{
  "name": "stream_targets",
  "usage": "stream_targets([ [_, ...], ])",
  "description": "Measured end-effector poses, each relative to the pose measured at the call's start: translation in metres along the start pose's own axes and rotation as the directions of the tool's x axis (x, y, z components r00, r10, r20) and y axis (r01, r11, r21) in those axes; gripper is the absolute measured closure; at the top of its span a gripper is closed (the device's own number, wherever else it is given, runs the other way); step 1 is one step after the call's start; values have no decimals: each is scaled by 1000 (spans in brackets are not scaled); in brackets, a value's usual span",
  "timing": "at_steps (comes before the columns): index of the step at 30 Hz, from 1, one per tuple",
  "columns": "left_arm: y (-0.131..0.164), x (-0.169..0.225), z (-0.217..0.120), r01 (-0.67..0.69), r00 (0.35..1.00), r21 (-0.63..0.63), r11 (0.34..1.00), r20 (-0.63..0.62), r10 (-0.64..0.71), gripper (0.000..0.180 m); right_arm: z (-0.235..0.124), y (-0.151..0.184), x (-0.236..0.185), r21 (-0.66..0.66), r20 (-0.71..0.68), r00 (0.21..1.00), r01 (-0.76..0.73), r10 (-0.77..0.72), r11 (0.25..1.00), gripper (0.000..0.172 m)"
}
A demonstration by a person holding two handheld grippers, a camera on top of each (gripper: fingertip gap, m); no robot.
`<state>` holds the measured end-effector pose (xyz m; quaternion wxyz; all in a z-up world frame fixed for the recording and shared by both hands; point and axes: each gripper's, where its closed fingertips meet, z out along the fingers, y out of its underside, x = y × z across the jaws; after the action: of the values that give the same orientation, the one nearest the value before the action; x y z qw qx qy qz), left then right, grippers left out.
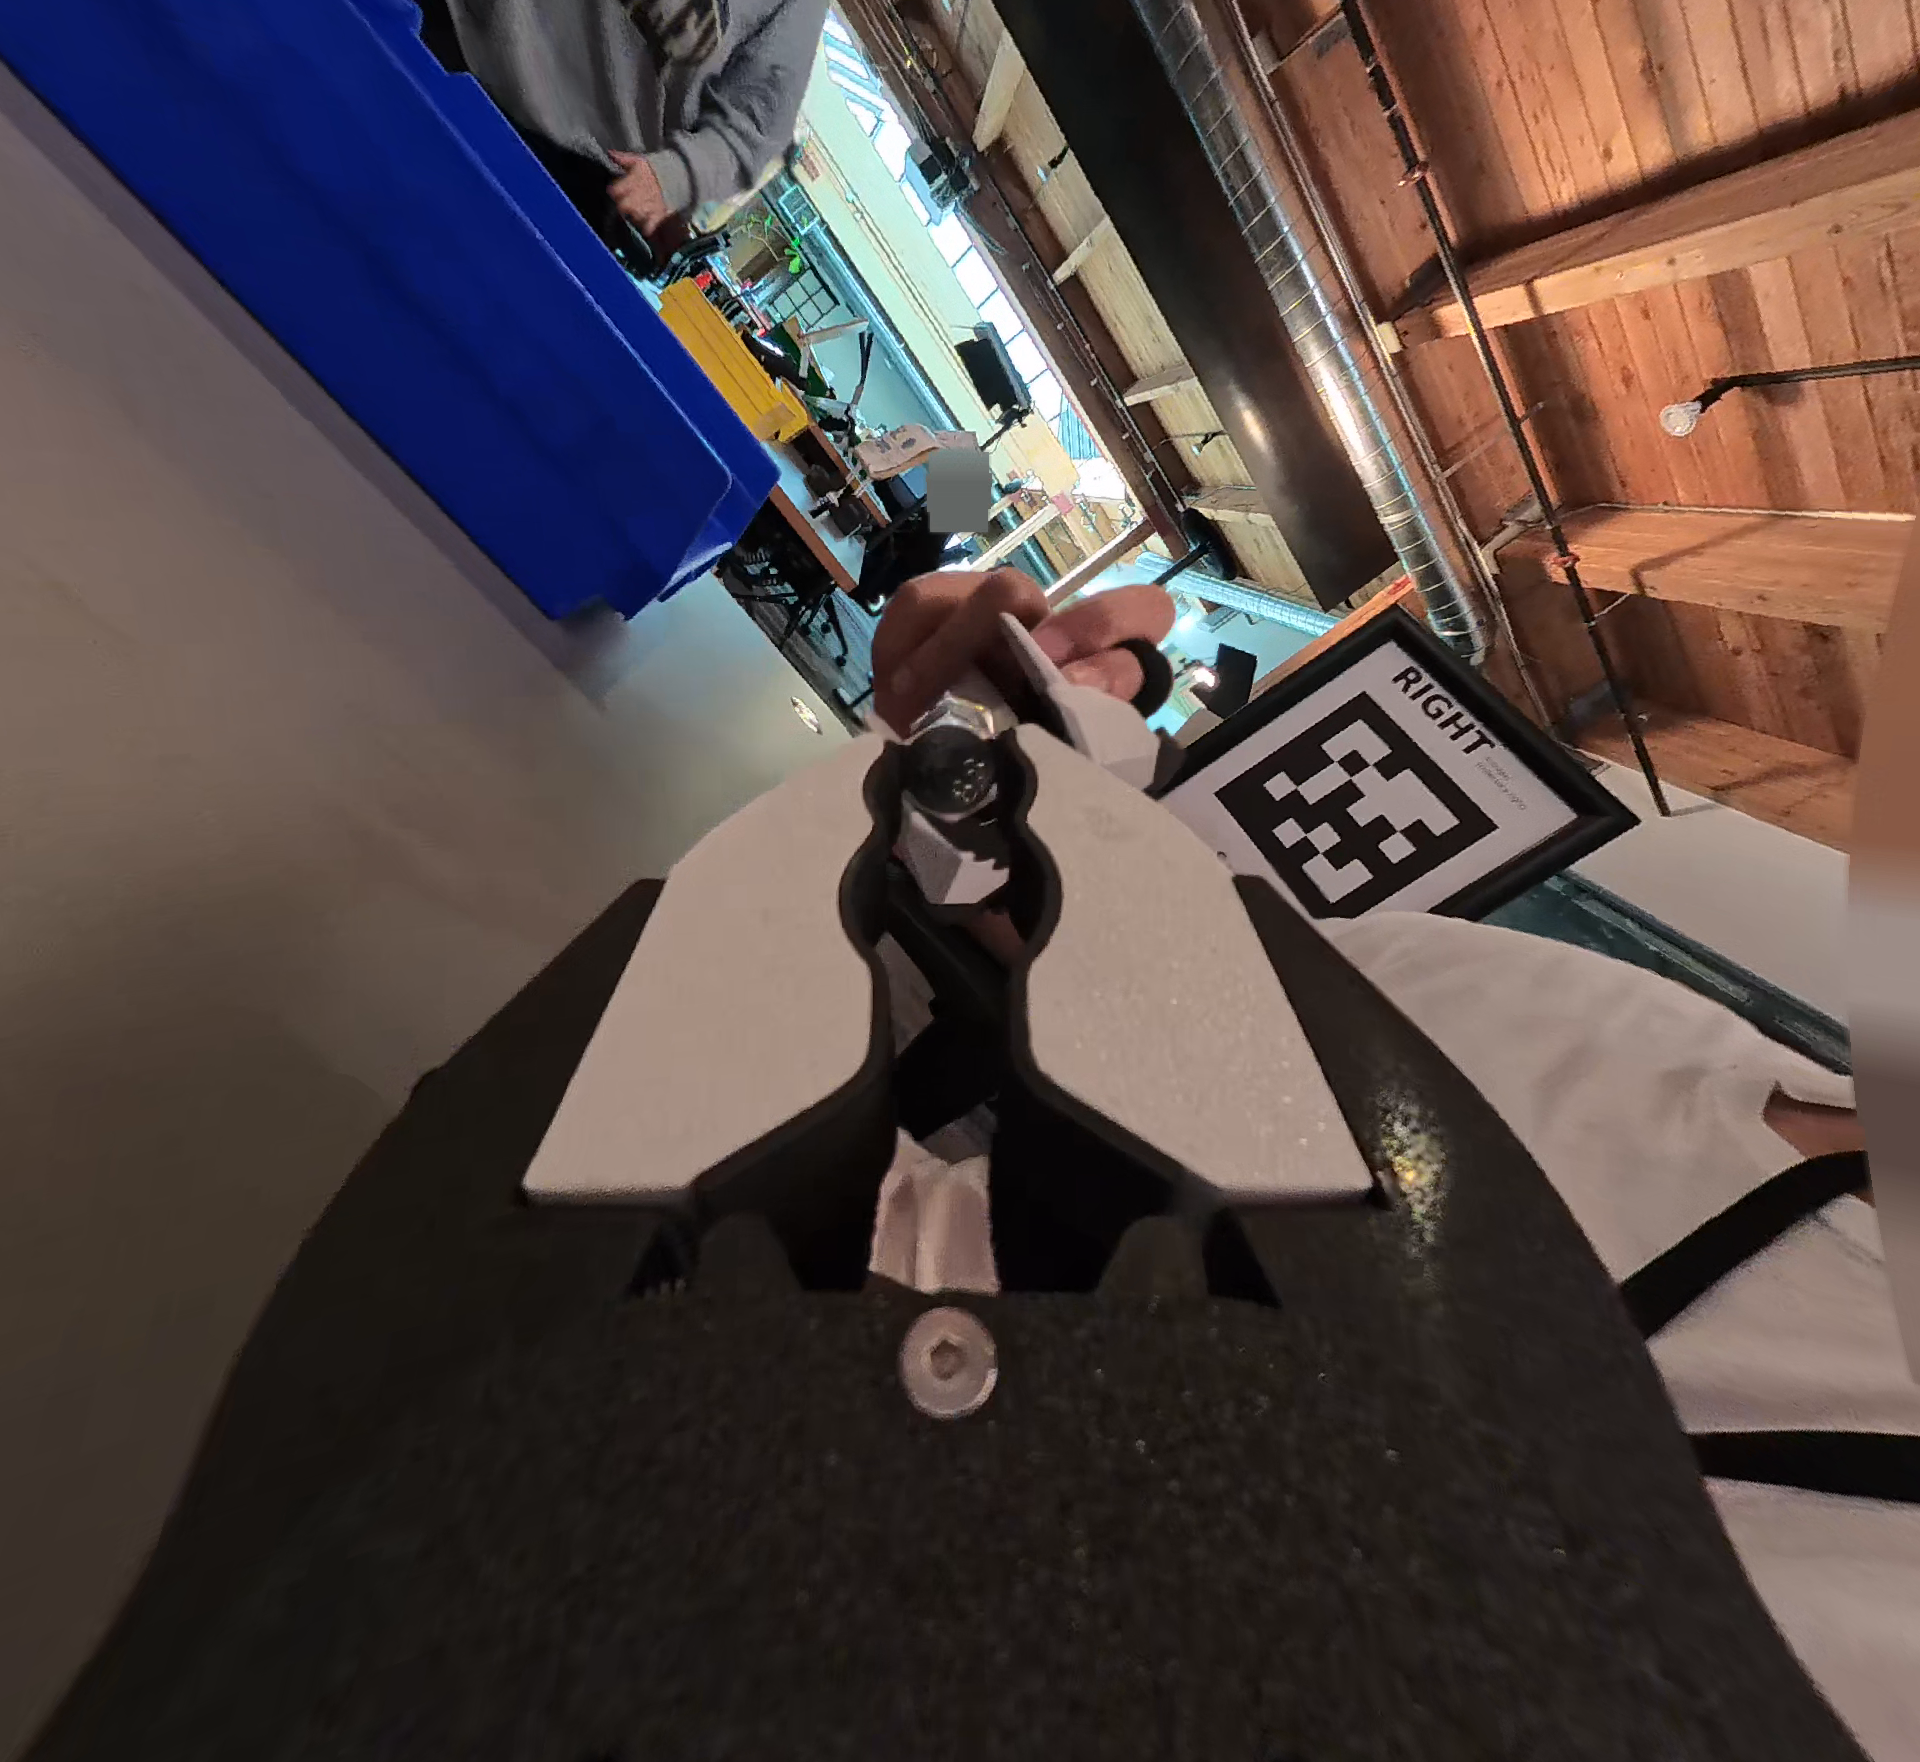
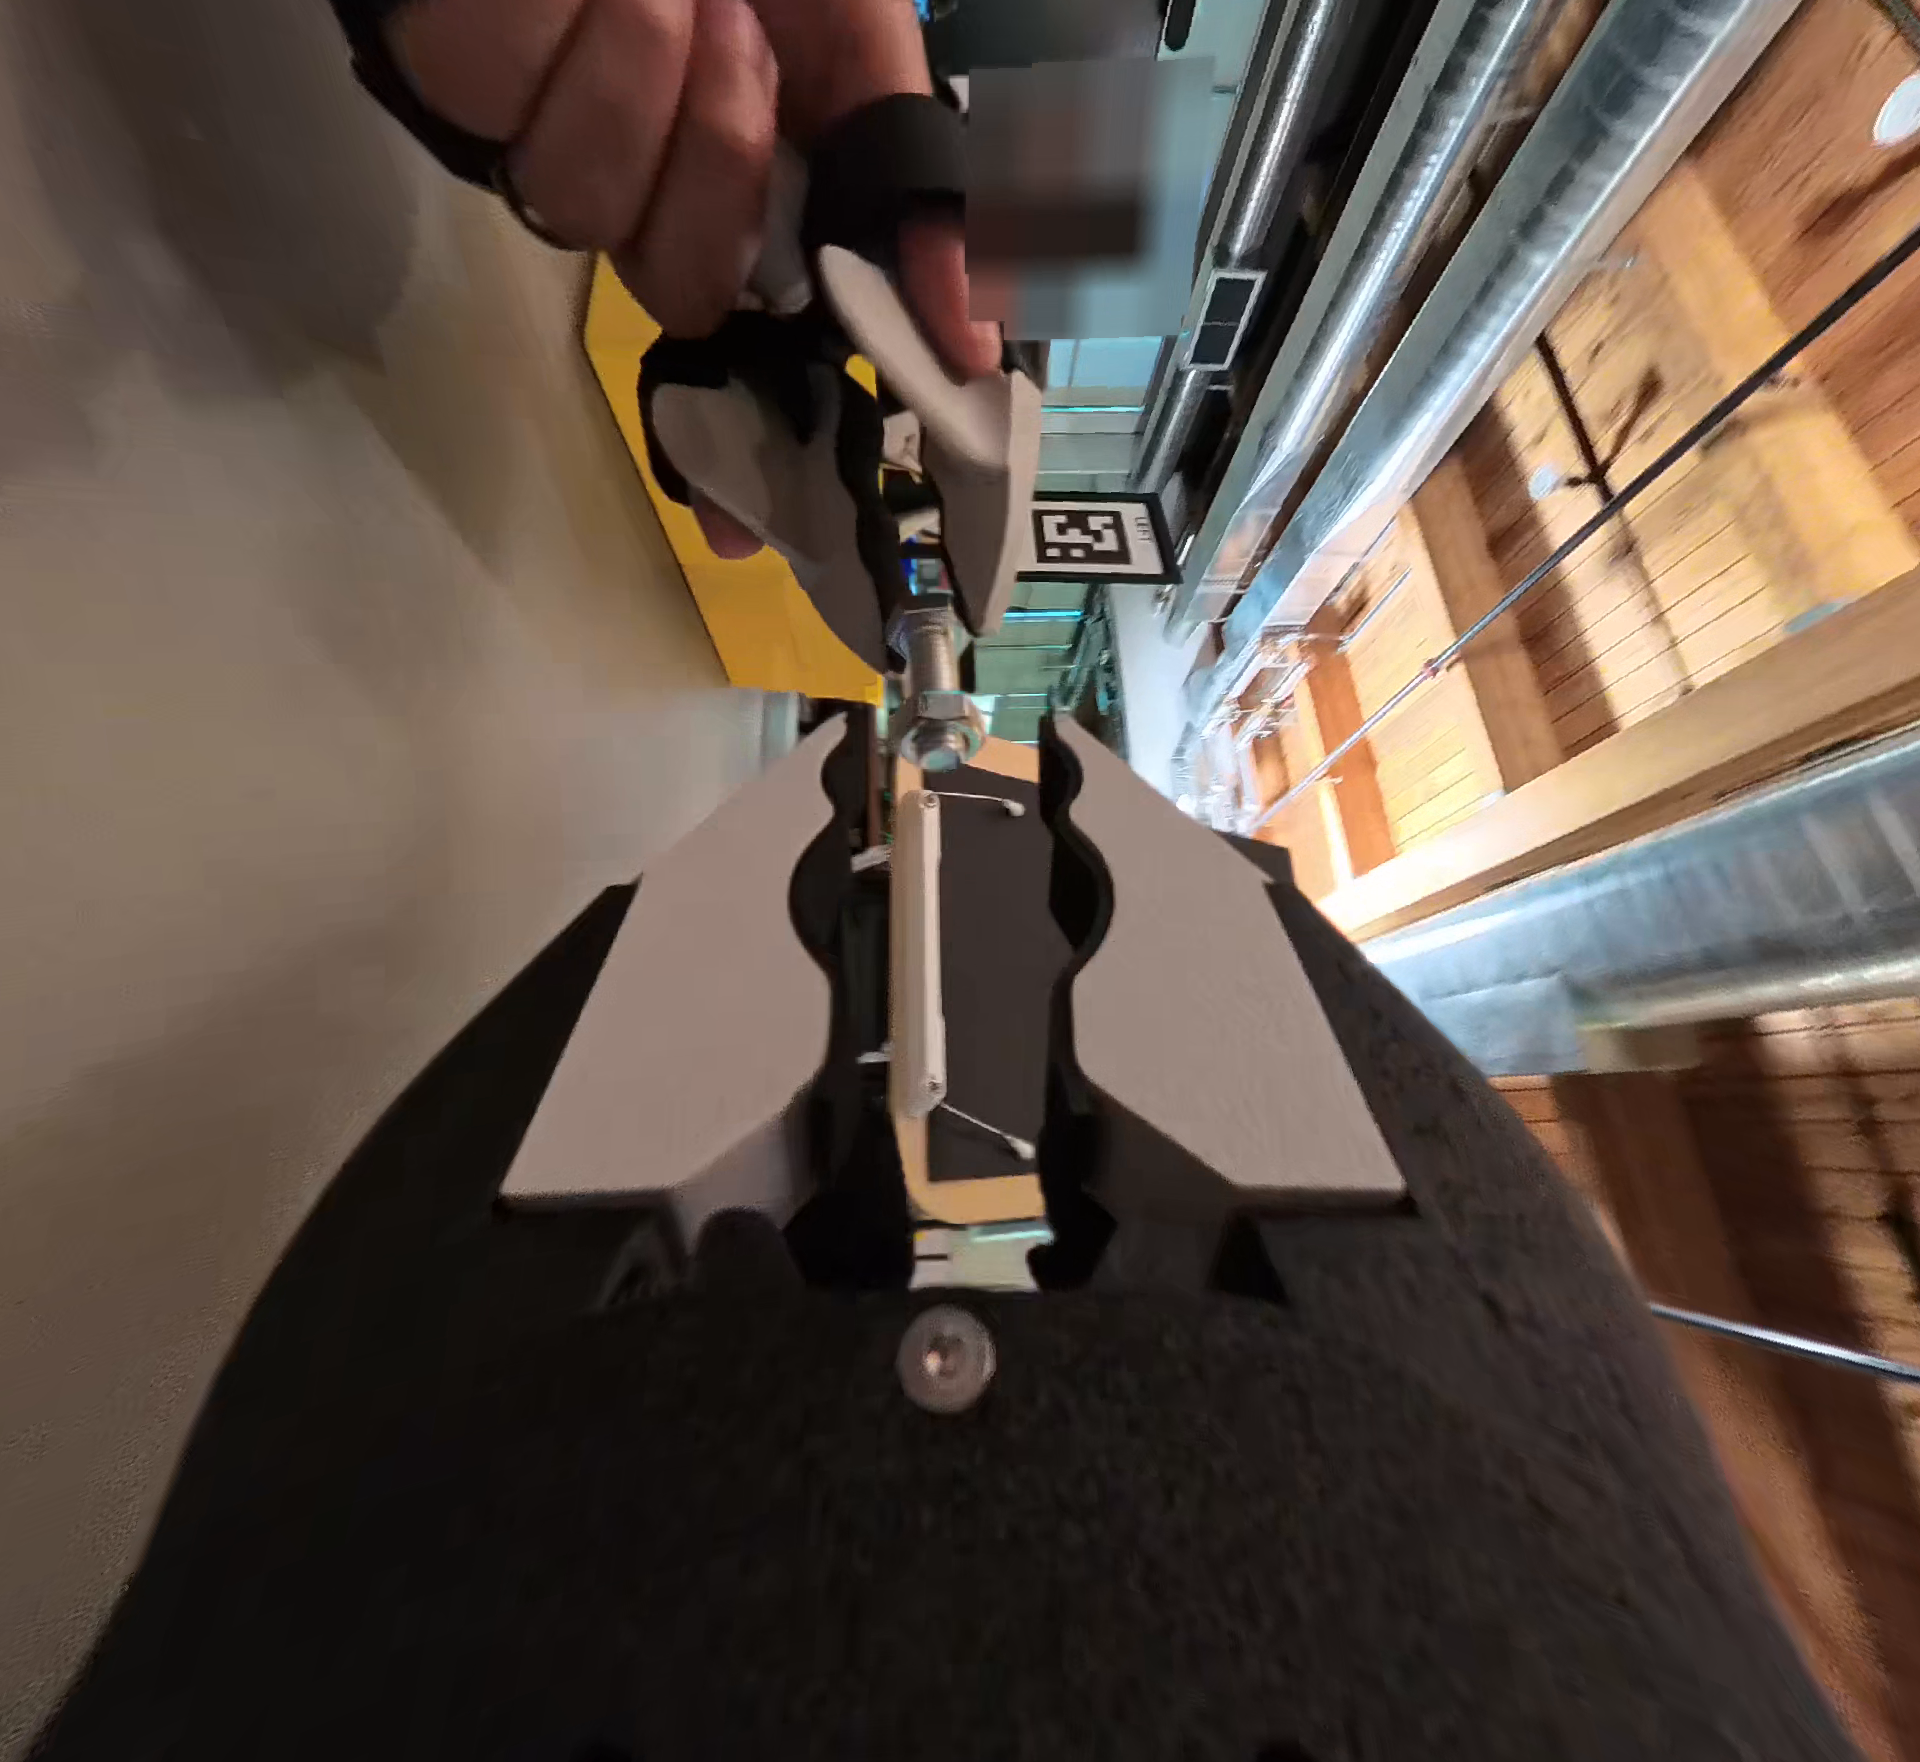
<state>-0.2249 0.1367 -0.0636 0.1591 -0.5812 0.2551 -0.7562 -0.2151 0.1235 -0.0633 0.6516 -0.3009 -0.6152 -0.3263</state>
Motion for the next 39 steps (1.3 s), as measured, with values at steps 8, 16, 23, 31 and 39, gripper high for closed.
stream_targets([
  [8, 6, -3, 3, 56, 998, -22, 998, -10, -57, 164, 4, 3, -7, -31, 0, 994, 112, -112, 993, 155],
  [16, 3, 7, 2, -173, 984, -61, 983, 24, 174, 164, 6, 0, 1, -60, 293, 557, -801, 777, 596, 155],
  [23, -3, 20, 1, -426, 900, -75, 902, 65, 431, 164, 11, -1, 15, -453, 438, -758, -651, 483, -610, 155],
  [31, -15, 23, -6, -285, 958, 30, 958, 11, 285, 164, 8, -3, 20, -141, 458, -131, -987, 880, -73, 130],
  [39, -10, 2, -8, -56, 998, 0, 998, 11, 56, 164, 0, 14, 1, -63, 72, 956, -280, 284, 958, 130],
])
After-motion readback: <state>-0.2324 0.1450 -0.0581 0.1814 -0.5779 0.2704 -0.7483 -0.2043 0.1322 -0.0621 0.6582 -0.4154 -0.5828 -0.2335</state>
